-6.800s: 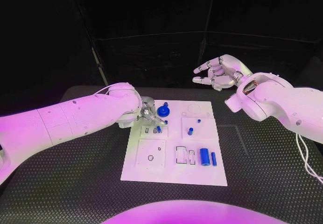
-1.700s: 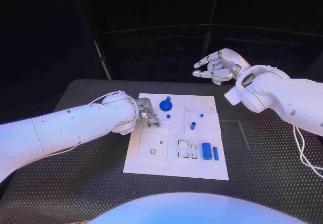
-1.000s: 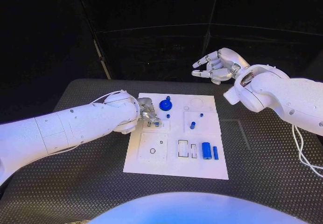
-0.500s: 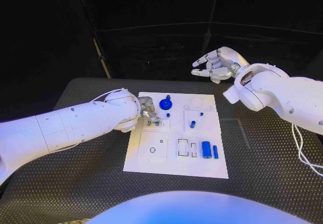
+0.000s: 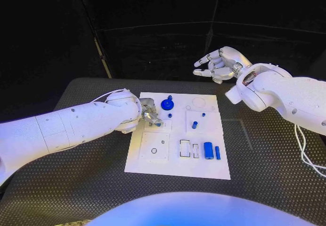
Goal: Assemble the parts on the task board
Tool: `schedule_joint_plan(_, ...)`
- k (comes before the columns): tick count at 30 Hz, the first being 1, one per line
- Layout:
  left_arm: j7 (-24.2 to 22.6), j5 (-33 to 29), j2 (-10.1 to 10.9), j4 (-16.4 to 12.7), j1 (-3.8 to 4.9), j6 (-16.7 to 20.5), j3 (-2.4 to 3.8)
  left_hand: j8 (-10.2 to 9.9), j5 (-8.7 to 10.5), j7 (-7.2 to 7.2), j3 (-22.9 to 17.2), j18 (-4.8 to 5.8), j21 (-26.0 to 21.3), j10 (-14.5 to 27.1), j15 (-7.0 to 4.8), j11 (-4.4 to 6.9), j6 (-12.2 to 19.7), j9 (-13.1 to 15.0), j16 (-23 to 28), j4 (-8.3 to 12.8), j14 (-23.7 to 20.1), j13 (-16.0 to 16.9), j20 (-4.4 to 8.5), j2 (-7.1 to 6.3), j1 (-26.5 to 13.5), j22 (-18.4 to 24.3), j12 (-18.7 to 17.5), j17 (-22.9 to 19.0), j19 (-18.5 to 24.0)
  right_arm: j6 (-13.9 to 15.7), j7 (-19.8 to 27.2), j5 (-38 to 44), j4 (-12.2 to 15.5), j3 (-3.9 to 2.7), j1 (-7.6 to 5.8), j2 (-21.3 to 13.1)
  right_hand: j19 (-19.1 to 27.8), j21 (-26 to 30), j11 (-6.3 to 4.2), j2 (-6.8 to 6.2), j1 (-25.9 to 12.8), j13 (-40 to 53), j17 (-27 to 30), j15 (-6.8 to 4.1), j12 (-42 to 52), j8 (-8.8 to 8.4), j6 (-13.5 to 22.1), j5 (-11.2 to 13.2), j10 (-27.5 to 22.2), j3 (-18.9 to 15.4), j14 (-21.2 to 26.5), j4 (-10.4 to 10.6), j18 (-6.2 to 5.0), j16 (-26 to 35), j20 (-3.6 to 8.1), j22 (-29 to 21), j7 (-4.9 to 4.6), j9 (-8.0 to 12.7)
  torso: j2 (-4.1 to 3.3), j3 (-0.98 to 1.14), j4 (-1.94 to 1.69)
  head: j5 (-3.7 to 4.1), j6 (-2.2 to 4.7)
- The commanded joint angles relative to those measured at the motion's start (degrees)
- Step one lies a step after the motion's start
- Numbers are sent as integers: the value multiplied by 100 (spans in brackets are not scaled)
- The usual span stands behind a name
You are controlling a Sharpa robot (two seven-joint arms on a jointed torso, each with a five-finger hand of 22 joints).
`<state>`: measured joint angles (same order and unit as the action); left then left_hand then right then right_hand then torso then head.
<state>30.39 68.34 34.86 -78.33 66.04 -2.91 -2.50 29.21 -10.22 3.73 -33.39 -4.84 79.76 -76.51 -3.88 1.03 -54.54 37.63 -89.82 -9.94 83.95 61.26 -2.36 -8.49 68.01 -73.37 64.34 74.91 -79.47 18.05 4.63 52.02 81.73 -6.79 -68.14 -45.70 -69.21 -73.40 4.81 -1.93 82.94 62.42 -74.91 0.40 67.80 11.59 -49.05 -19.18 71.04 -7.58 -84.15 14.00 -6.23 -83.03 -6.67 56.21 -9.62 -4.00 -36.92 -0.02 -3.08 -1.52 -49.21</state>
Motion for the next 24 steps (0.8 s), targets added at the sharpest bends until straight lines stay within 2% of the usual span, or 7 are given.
schedule_joint_plan(1, 30, 89, 9, -6, -9, -180, -9, 42, -12, -51, -912, 98, 22, -20, -30, 2, -3, 11, -18, 929, 605, 7, 2, 29, 34, 6, 23, 1509, -40, -37, 59, -10, 4, -4, -9, 9, 2, 17, -43, 46, -6, -9, -293, -36, 7, 18, -27, -12, 11, -8, -311, -20, -57, 26, 32, -6, 24, 8, 1, 2, 2, -3, -8)
schedule_joint_plan(13, 31, 94, -17, 16, -9, -226, -8, 72, -7, -63, -912, 98, 20, -33, -34, 8, -24, 33, -18, 938, 605, 18, 5, 12, -3, 4, 37, 1509, -40, -43, 64, -10, 0, -3, -9, 18, 2, 17, -43, 46, -6, -9, -293, -36, 7, 18, -27, -12, 11, -8, -311, -20, -57, 26, 32, -6, 24, 8, -1, 4, 4, -1, -19)
schedule_joint_plan(24, 17, 94, -75, 78, -7, -330, -8, 185, 15, -151, -671, 95, 4, -63, -79, 67, -75, 111, -18, 800, 605, 35, 41, -54, -339, 5, 75, 1509, -35, -46, 81, -10, -4, -3, -9, 25, 8, 25, -44, 53, -4, -19, -286, -37, 0, 22, -28, -21, 5, -12, -309, -21, -60, 31, 33, -20, 24, 8, 4, 6, 11, 3, -28)
